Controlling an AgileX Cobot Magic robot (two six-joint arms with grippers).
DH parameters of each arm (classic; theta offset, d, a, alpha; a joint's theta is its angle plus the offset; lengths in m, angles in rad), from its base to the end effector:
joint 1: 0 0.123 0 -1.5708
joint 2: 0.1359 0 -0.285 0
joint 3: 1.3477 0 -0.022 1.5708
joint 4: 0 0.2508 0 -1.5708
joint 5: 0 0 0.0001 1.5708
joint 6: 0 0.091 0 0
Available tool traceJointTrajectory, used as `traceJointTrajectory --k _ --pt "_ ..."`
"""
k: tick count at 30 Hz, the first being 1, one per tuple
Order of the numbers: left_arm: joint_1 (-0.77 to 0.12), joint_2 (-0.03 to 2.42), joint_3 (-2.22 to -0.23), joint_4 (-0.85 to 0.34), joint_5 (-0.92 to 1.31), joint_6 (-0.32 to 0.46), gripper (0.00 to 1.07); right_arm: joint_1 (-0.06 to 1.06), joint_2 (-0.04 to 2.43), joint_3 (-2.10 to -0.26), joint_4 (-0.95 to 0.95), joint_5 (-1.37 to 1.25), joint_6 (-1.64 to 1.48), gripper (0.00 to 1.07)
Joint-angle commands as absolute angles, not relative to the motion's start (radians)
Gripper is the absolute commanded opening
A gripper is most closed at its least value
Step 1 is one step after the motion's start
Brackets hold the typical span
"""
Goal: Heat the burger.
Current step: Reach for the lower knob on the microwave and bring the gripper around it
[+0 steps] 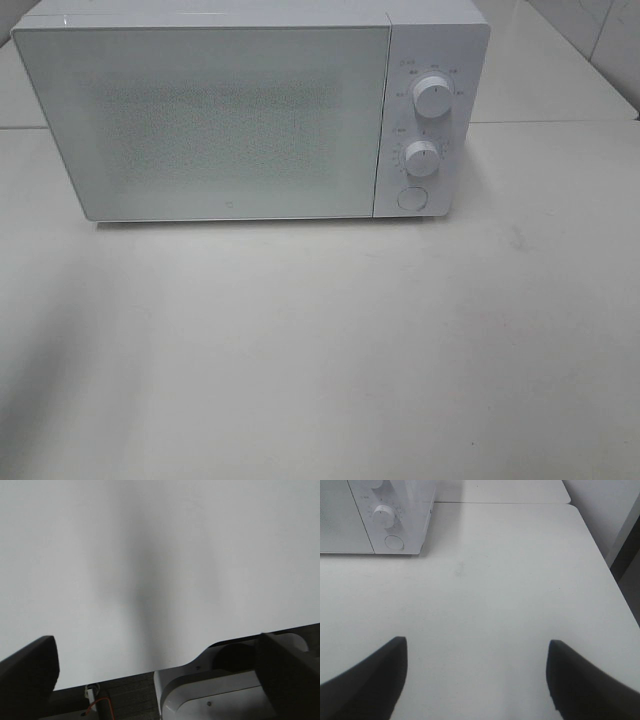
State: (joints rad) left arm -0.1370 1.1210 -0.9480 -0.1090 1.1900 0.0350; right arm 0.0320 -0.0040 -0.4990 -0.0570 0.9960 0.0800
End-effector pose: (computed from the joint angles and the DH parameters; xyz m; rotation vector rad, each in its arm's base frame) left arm 0.1871 -0.0351 0.3079 0.2084 2.8399 -0.1742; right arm -0.0028 -0.0044 0.2824 0.0479 1.9748 0.0055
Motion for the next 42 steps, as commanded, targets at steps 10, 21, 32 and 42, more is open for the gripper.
traceJointTrajectory --k 10,21,32,42 --pt "-0.136 0.861 -0.719 -0.02 1.144 -0.047 1.0 0.025 -0.03 -0.499 -0.054 0.994 0.084 0.74" --pt "-0.136 0.521 -0.533 -0.082 1.061 0.051 1.0 0.025 -0.03 -0.499 -0.054 0.994 0.084 0.74" --pt "-0.136 0.335 -0.519 -0.106 1.074 0.05 1.0 0.025 -0.03 -0.499 -0.054 0.994 0.084 0.74" --pt "-0.135 0.127 -0.519 -0.173 1.071 0.05 1.0 0.025 -0.03 -0.499 -0.054 0.994 0.084 0.74"
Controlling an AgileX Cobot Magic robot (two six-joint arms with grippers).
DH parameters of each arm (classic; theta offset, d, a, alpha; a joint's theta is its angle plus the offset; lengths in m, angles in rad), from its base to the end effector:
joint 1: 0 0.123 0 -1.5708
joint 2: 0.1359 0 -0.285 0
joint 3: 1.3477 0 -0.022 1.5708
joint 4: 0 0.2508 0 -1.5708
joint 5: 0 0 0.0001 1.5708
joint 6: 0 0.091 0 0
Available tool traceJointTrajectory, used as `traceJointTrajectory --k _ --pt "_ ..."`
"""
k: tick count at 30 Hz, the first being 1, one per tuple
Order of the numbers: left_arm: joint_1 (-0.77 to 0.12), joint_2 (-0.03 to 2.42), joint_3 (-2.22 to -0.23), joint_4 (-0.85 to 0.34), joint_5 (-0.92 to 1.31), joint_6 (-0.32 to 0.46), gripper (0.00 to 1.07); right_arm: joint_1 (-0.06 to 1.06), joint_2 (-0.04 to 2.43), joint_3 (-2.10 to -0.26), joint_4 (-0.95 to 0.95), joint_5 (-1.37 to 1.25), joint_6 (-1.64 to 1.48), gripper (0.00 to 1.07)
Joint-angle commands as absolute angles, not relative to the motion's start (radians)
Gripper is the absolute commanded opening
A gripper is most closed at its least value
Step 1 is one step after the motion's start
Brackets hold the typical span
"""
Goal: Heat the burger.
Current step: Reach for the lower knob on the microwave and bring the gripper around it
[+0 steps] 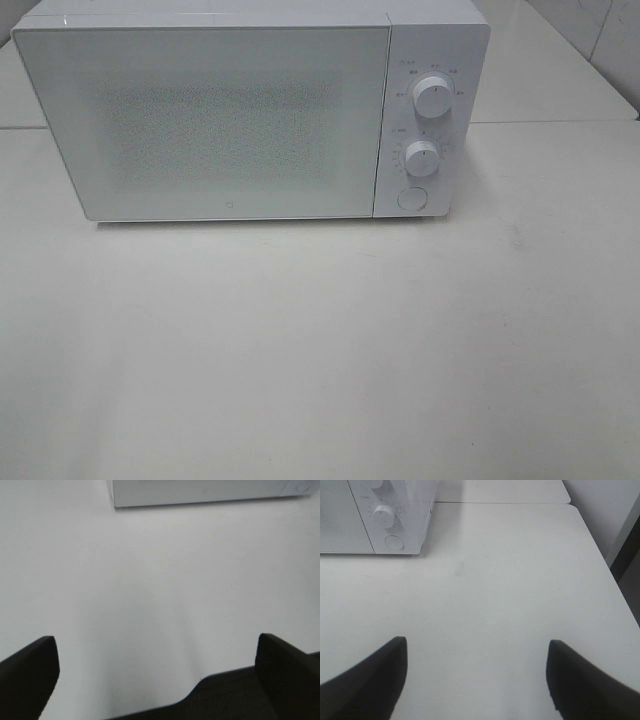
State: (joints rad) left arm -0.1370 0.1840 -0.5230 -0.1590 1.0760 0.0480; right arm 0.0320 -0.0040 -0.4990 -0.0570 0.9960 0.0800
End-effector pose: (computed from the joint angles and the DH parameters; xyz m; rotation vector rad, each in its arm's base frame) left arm 0.0188 -0.0154 0.2821 0.1982 2.2101 -0.2460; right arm -0.0028 -0.0044 0.2824 0.0479 1.9748 0.0055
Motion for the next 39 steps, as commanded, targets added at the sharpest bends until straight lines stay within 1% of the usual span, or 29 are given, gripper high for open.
traceJointTrajectory --k 1,5,6,7,8,9,10,13,39 --pt "-0.135 0.086 -0.519 -0.172 1.071 0.05 1.0 0.025 -0.03 -0.499 -0.054 0.994 0.084 0.74" --pt "-0.128 0.044 -0.519 -0.172 1.071 0.051 1.0 0.025 -0.03 -0.499 -0.054 0.994 0.084 0.74" --pt "-0.115 0.034 -0.519 -0.171 1.071 0.051 1.0 0.025 -0.03 -0.499 -0.054 0.994 0.084 0.74" --pt "-0.071 0.021 -0.519 -0.169 1.071 0.051 1.0 0.025 -0.03 -0.499 -0.054 0.994 0.084 0.74" --pt "-0.071 0.021 -0.519 -0.169 1.071 0.051 1.0 0.025 -0.03 -0.499 -0.054 0.994 0.084 0.74" --pt "-0.041 0.013 -0.519 -0.169 1.071 0.051 1.0 0.025 -0.03 -0.499 -0.054 0.994 0.084 0.74" --pt "0.008 -0.006 -0.519 -0.164 1.071 0.051 1.0 0.025 -0.03 -0.499 -0.054 0.994 0.084 0.74" --pt "0.033 -0.03 -0.519 -0.164 1.071 0.051 1.0 0.025 -0.03 -0.499 -0.054 0.994 0.084 0.74" --pt "0.033 -0.028 -0.519 -0.169 1.071 0.051 1.0 0.025 -0.03 -0.499 -0.065 0.994 0.084 0.74"
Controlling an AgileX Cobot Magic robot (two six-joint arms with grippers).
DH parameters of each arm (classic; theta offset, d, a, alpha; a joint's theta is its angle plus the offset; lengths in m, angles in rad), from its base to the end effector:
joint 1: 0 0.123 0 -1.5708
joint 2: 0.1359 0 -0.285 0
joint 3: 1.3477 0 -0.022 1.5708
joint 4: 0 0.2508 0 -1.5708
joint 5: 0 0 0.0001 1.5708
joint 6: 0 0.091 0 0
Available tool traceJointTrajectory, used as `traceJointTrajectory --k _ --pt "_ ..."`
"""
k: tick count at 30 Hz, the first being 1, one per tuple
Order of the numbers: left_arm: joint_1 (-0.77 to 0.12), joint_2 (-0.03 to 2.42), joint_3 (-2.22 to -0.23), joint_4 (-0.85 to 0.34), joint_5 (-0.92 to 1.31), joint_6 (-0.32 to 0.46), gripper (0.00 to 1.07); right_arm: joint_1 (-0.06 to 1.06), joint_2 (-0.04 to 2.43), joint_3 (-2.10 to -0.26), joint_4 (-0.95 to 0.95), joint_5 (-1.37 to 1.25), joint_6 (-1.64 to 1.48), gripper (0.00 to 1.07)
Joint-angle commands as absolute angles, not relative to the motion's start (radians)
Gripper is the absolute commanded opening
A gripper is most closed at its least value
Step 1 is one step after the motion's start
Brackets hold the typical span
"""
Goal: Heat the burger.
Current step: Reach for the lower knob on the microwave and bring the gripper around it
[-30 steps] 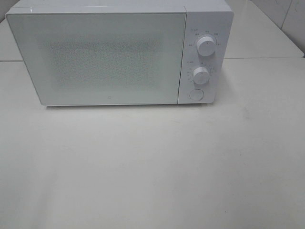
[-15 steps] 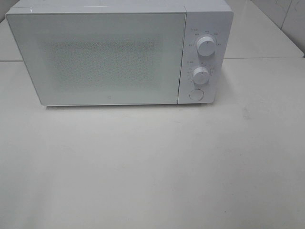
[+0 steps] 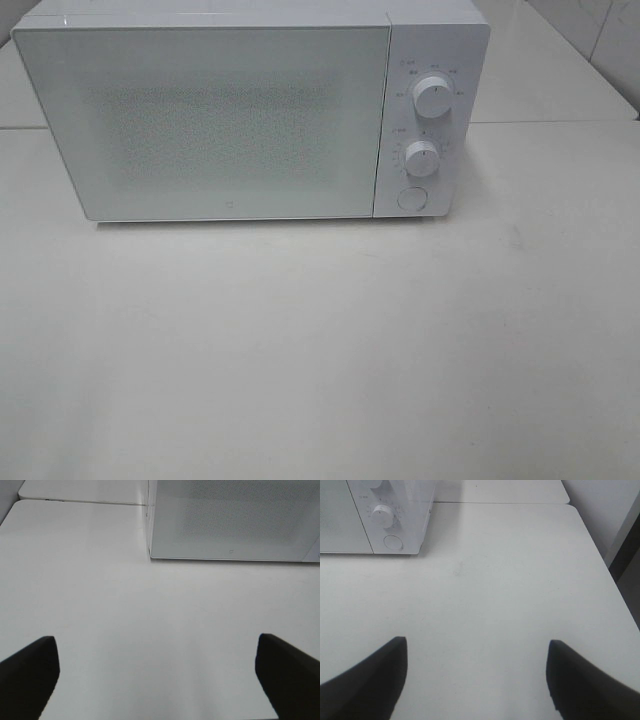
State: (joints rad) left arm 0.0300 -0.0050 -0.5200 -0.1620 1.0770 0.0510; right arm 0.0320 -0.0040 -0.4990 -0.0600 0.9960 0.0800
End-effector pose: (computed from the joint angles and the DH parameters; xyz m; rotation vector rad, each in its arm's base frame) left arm -0.0089 -0.0132 0.2823 0.0327 2.0277 -0.1423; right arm -0.0028 -0.0047 0.2824 0.0479 1.9747 0.0020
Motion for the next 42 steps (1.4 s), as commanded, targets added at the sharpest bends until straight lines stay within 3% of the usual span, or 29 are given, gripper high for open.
traceJointTrajectory --k 1,23,42 --pt "0.033 -0.028 -0.519 -0.169 1.071 0.051 1.0 0.025 -0.03 -0.499 -0.065 0.994 0.084 0.74" --pt "0.033 -0.028 -0.519 -0.169 1.071 0.051 1.0 0.025 -0.018 -0.515 -0.058 0.978 0.084 0.74" --pt "0.033 -0.028 -0.519 -0.169 1.071 0.051 1.0 0.027 0.214 -0.489 -0.01 0.589 0.085 0.74"
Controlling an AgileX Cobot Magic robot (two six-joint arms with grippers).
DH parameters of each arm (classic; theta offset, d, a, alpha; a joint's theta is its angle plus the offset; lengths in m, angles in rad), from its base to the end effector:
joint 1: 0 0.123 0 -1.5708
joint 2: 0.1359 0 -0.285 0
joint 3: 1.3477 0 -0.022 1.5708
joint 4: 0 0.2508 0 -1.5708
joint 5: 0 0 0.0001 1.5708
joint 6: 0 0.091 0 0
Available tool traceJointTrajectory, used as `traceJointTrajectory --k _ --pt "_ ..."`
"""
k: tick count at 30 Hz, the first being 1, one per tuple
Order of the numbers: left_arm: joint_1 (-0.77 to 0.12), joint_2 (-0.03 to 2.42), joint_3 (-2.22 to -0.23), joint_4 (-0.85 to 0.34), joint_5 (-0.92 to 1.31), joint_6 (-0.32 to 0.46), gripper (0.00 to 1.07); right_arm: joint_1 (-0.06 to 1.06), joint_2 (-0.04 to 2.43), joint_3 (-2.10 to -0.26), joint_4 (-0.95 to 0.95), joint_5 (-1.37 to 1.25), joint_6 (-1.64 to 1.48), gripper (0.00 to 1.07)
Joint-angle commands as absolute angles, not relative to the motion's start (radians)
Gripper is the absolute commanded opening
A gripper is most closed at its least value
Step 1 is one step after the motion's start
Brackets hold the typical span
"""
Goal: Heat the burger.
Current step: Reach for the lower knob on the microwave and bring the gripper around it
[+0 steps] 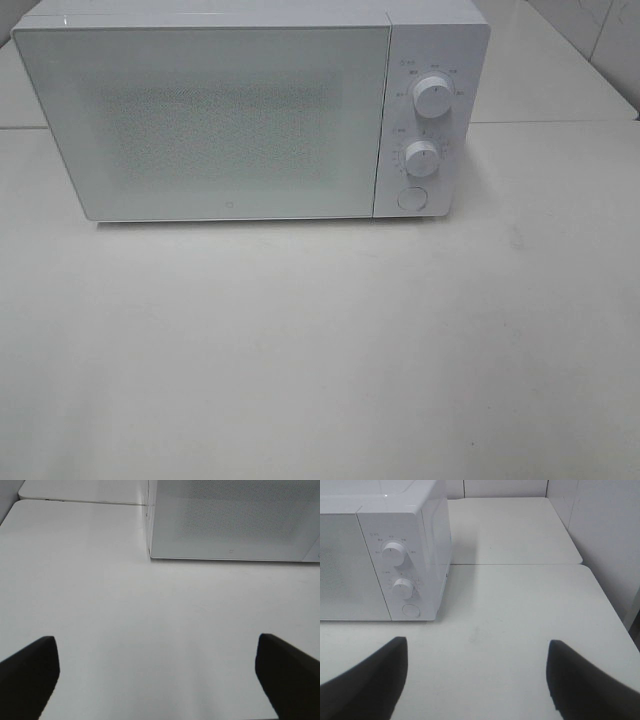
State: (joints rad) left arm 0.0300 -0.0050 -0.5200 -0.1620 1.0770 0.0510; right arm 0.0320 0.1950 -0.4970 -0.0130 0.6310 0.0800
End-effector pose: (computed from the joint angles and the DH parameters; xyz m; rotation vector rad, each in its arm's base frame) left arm -0.0089 -0.0132 0.2823 0.0327 2.0277 -0.1423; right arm 0.0425 0.0007 0.3092 0.0394 1.8126 0.0651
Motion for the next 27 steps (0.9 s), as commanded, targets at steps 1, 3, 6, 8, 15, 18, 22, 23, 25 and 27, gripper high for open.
traceJointTrajectory --k 1,3,6,8,15,18,22,23,25,27 --pt "0.033 -0.028 -0.519 -0.169 1.071 0.051 1.0 0.027 0.214 -0.489 -0.01 0.589 0.085 0.74" --pt "0.033 -0.028 -0.519 -0.169 1.071 0.051 1.0 0.027 0.241 -0.48 -0.011 0.533 0.085 0.74" --pt "0.033 -0.028 -0.519 -0.169 1.071 0.051 1.0 0.027 0.265 -0.479 -0.013 0.496 0.085 0.74" --pt "0.033 -0.028 -0.519 -0.169 1.071 0.051 1.0 0.027 0.308 -0.477 -0.012 0.445 0.085 0.74" --pt "0.033 -0.028 -0.519 -0.169 1.071 0.051 1.0 0.027 0.447 -0.468 -0.012 0.344 0.085 0.74" --pt "0.033 -0.028 -0.519 -0.169 1.071 0.051 1.0 0.027 0.514 -0.468 -0.012 0.304 0.085 0.74" --pt "0.033 -0.028 -0.519 -0.169 1.071 0.051 1.0 0.027 0.611 -0.468 -0.011 0.24 0.086 0.74" --pt "0.033 -0.028 -0.519 -0.169 1.071 0.051 1.0 0.027 0.611 -0.468 -0.011 0.24 0.086 0.74" --pt "0.033 -0.028 -0.519 -0.169 1.071 0.051 1.0 0.027 0.654 -0.468 -0.011 0.196 0.089 0.74" --pt "0.033 -0.028 -0.519 -0.169 1.071 0.051 1.0 0.027 0.708 -0.468 -0.013 0.133 0.092 0.74"
